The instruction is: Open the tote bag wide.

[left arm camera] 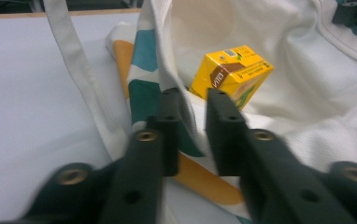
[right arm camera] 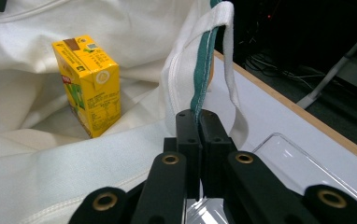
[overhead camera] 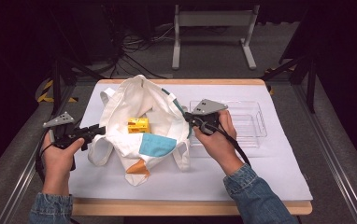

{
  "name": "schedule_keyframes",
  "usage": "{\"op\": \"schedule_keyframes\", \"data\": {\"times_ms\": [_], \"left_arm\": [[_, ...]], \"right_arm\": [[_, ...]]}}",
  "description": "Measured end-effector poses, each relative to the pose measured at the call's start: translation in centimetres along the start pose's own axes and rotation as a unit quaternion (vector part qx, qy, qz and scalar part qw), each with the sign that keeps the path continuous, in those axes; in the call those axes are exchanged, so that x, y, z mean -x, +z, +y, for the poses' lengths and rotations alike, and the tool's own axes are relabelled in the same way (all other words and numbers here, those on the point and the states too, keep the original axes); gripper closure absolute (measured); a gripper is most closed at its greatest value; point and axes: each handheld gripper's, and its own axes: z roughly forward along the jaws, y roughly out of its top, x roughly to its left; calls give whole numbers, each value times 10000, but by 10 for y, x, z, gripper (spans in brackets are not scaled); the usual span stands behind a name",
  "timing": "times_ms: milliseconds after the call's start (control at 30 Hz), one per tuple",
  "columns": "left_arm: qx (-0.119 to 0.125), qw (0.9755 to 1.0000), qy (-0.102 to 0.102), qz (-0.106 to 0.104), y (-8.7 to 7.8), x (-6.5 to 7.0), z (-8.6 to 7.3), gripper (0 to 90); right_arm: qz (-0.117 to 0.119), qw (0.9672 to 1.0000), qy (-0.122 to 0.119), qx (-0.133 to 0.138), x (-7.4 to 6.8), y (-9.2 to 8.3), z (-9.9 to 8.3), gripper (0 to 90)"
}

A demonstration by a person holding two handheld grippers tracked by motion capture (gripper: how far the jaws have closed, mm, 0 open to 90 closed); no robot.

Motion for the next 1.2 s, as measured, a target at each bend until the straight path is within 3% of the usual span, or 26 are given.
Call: {"op": "schedule_keyframes", "data": {"times_ms": [67, 400, 667, 733, 800, 867, 900, 967, 1100, 1200], "left_arm": [[-106, 9999, 119, 67, 0, 0, -1, 879], [-617, 9975, 263, 243, 6, 0, -10, 884], [-560, 9981, 158, 201, 6, 0, -11, 872], [-440, 9988, 102, 190, 5, -1, -11, 765], [-219, 9993, -41, 305, 3, -3, -10, 540], [9, 9993, -132, 344, -1, -7, -8, 409], [9, 9993, -132, 344, -1, -7, -8, 378], [166, 9993, -187, 292, -4, -9, -7, 371], [207, 9993, -97, 307, -4, -11, 2, 361], [292, 9984, 15, 493, -3, -15, 10, 361]], "right_arm": [[9, 10000, -24, -27, -2, 1, -1, 880], [161, 9987, -200, -429, -18, 17, -20, 880], [313, 9963, -327, -729, -29, 30, -33, 879], [320, 9966, -289, -706, -28, 30, -33, 877], [351, 9972, -215, -627, -25, 28, -32, 868], [458, 9975, -76, -527, -21, 24, -29, 803], [458, 9975, -76, -527, -21, 24, -29, 803], [516, 9981, 56, -332, -16, 19, -23, 701], [600, 9980, 155, 84, -12, 11, -8, 565], [685, 9972, 158, 266, -10, 14, 4, 511]]}}
